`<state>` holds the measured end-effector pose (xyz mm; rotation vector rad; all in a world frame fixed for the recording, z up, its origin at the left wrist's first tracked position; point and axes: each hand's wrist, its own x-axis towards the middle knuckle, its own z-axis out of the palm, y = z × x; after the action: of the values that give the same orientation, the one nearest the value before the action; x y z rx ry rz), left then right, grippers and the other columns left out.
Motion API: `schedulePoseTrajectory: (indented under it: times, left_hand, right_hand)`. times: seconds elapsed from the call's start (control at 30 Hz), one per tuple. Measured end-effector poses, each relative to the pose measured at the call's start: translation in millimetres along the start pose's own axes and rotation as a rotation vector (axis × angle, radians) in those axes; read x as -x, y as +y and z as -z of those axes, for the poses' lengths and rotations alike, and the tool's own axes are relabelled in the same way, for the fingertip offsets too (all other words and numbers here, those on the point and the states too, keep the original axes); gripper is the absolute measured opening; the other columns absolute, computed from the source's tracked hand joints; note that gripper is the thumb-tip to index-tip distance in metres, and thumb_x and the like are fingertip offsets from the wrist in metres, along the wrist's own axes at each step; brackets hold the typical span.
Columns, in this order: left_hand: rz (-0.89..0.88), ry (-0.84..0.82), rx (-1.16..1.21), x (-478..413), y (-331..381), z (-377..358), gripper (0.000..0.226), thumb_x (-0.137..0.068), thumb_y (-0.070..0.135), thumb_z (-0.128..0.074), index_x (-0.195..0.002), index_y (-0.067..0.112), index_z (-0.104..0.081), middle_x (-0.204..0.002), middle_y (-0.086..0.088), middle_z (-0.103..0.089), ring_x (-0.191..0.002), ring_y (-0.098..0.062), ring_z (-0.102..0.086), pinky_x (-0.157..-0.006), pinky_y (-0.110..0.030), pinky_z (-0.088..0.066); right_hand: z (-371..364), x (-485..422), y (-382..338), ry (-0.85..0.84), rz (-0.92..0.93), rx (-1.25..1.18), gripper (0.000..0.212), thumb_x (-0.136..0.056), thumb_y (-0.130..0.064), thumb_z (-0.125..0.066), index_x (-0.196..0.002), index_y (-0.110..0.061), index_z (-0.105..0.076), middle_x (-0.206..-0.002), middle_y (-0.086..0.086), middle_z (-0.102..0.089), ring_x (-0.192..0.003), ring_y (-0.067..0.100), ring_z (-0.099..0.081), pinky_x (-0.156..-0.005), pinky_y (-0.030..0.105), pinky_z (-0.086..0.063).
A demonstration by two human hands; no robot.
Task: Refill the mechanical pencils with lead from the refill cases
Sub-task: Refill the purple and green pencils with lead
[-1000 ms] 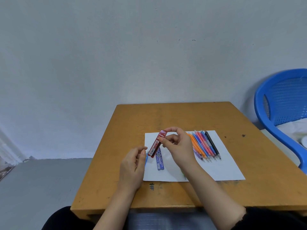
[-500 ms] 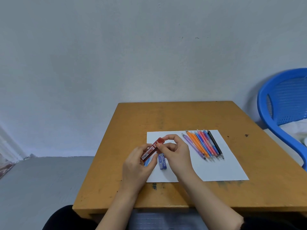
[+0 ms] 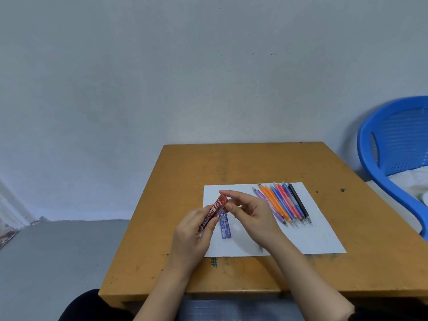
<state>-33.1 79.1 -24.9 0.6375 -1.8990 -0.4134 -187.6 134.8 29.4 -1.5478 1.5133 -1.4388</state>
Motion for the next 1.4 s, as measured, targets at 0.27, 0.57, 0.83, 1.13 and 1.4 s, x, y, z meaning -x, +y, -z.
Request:
schedulePoseTrajectory:
  times: [0.27, 0.57, 0.83, 1.13, 1.4]
  left_hand:
    - [-0.066, -0.073, -0.045, 3.3, -2.8, -1.8, 0.037, -0.099, 0.037, -0.048, -0.109, 0.006, -0.065, -0.09, 0.0, -0.065, -0.077, -0.008, -0.058, -0.066, -0.018, -0.048]
    - [-0.102, -0.108, -0.099, 5.5, 1.8, -4.0, 0.036, -0.099, 0.037, -0.047, -0.107, 0.005, -0.063, -0.087, -0.006, -0.066, -0.081, 0.001, -0.049, -0.072, -0.001, -0.038]
    - [-0.06, -0.076, -0.033, -3.5, 8.3, -5.9, 0.042, -0.099, 0.041, -0.046, -0.108, 0.005, -0.066, -0.084, -0.001, -0.065, -0.075, 0.002, -0.049, -0.065, -0.004, -0.039]
    - [0.026, -0.201, 0.091, -35.1, 10.8, -24.7, 0.03, -0.093, 0.038, -0.055, -0.103, 0.015, -0.07, -0.076, 0.001, -0.061, -0.068, -0.006, -0.051, -0.06, -0.025, -0.044]
    - [0.285, -0.325, 0.206, -58.4, 22.3, -47.7, 0.023, -0.095, 0.026, -0.059, -0.117, 0.025, -0.067, -0.102, 0.02, -0.066, -0.097, 0.006, -0.059, -0.079, -0.012, -0.045]
  right_hand:
    - [5.5, 3.7, 7.2, 0.041, 0.085, 0.094, 0.023, -0.09, -0.036, -0.051, -0.11, -0.042, -0.06, -0.104, -0.027, -0.062, -0.102, -0.009, -0.059, -0.077, 0.009, -0.048]
    - [-9.8, 8.4, 17.4, 0.217, 0.205, 0.201, 0.037, -0.097, -0.039, -0.039, -0.101, -0.016, -0.068, -0.09, -0.023, -0.061, -0.089, -0.005, -0.06, -0.069, 0.006, -0.045]
    - [-5.3, 10.5, 2.1, 0.121, 0.017, -0.106, 0.021, -0.09, -0.031, -0.048, -0.104, -0.032, -0.064, -0.095, -0.015, -0.067, -0.079, -0.005, -0.061, -0.063, 0.011, -0.047]
    - [16.4, 3.2, 9.2, 0.174, 0.002, -0.204, 0.036, -0.085, 0.003, -0.064, -0.101, -0.029, -0.064, -0.097, -0.004, -0.071, -0.094, 0.012, -0.065, -0.079, 0.021, -0.053]
    - [36.1, -14.9, 20.5, 0.231, 0.122, -0.063, 0.039, -0.09, -0.008, -0.061, -0.114, -0.039, -0.061, -0.101, -0.014, -0.068, -0.1, 0.011, -0.063, -0.085, 0.034, -0.053]
